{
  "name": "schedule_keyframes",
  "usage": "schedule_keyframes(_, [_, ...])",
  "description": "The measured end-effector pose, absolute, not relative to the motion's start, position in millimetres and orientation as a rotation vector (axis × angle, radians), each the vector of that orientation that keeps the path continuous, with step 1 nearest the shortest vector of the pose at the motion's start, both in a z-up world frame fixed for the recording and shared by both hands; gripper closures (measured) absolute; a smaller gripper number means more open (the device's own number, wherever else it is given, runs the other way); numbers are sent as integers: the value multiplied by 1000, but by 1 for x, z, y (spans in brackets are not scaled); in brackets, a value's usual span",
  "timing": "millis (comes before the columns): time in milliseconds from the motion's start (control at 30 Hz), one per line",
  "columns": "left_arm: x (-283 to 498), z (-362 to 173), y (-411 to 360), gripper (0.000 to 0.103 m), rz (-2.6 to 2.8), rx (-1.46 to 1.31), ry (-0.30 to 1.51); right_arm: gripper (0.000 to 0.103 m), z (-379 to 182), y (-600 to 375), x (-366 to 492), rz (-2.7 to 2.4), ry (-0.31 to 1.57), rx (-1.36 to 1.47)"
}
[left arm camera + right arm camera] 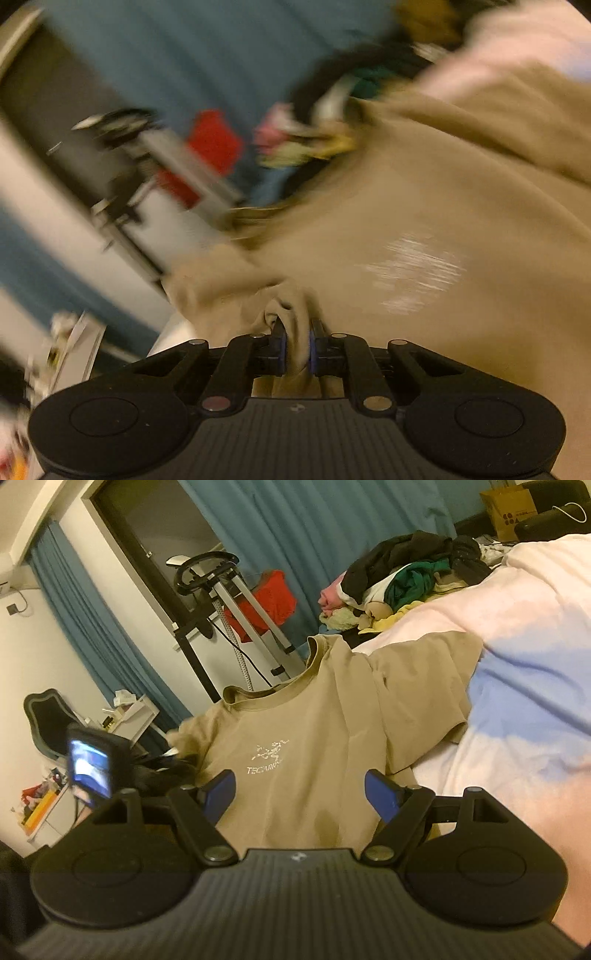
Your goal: Fold clothes
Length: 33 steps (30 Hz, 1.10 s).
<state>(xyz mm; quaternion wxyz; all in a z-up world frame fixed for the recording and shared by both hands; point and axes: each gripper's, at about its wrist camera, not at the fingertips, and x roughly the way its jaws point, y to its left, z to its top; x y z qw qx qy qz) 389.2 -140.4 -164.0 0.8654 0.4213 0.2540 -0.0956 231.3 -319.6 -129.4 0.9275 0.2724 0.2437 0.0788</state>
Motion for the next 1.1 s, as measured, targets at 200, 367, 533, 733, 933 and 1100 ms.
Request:
schedule_keyframes(200, [371,-149,-140,43,-270,780,563,24,-132,-323,230,157,511,574])
schedule_keyframes(367, [348,-105,-86,37,-348,457,598,24,-132,-326,229,164,516,605])
schedule_keyframes(533, [358,-80,-18,28,-308,-48,625,24,-133,-327,229,166,517,615])
schedule_keyframes(733, [420,-104,30,43,-151,-421,707,24,-139,-326,235,155,538,621])
schedule_keyframes(933, [452,-105,44,96,-108,-427,708,24,-144,-322,239,163,556,618])
schedule_keyframes(1100, [459,-74,91,98,-18,-379,692,24,-142,-317,239,172,561,596])
